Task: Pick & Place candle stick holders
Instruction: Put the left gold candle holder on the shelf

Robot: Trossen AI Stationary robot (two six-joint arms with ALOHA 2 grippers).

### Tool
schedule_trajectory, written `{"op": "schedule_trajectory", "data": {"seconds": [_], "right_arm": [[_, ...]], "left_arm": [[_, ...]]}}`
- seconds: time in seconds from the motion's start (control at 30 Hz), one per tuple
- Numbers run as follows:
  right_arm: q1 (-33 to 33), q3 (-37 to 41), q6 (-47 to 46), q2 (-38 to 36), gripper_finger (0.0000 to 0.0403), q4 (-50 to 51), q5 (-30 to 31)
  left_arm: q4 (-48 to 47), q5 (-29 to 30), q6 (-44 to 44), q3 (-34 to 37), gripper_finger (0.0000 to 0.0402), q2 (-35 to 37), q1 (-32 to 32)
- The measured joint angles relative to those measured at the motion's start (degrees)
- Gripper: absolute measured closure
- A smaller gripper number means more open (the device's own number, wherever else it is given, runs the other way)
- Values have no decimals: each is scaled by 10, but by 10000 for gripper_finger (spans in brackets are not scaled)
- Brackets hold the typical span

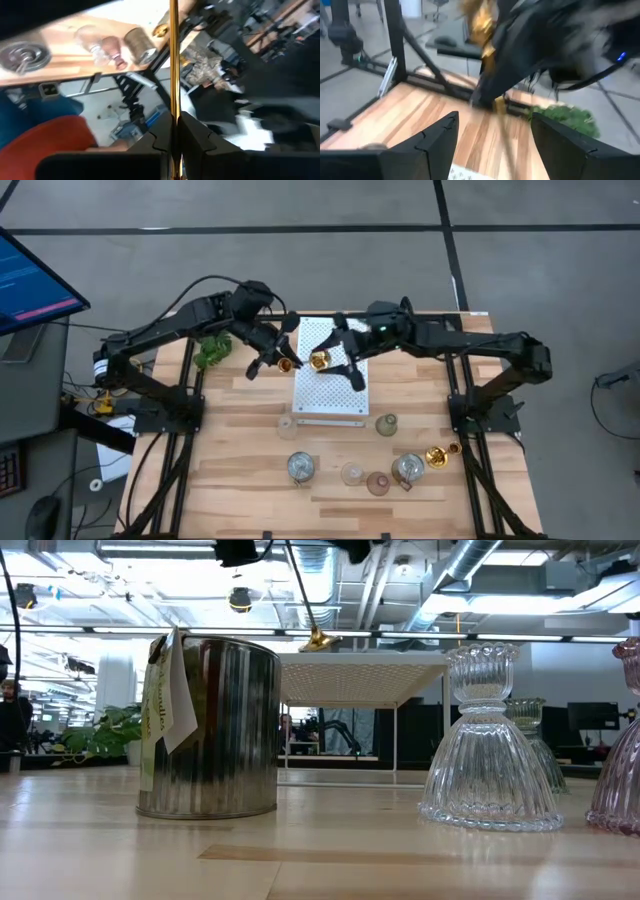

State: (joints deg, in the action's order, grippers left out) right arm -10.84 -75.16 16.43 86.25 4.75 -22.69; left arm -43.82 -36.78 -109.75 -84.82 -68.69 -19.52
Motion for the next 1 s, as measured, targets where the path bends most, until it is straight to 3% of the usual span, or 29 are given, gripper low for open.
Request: {"op": "schedule_trajectory", "data": {"seconds": [0.33, 0.73, 0.87, 1.0], "right_arm": [[-6, -45, 15, 39, 163, 15, 25], [3, -47, 20, 69, 165, 18, 22], [1, -47, 15, 67, 186, 18, 30], [-3, -47, 16, 61, 232, 23, 33]], "left_arm": [[13, 1, 10, 0, 383, 0, -11], [29, 5, 15, 0, 382, -1, -11], [32, 7, 15, 0, 382, -1, -11], [32, 8, 19, 0, 382, -1, -11]]}}
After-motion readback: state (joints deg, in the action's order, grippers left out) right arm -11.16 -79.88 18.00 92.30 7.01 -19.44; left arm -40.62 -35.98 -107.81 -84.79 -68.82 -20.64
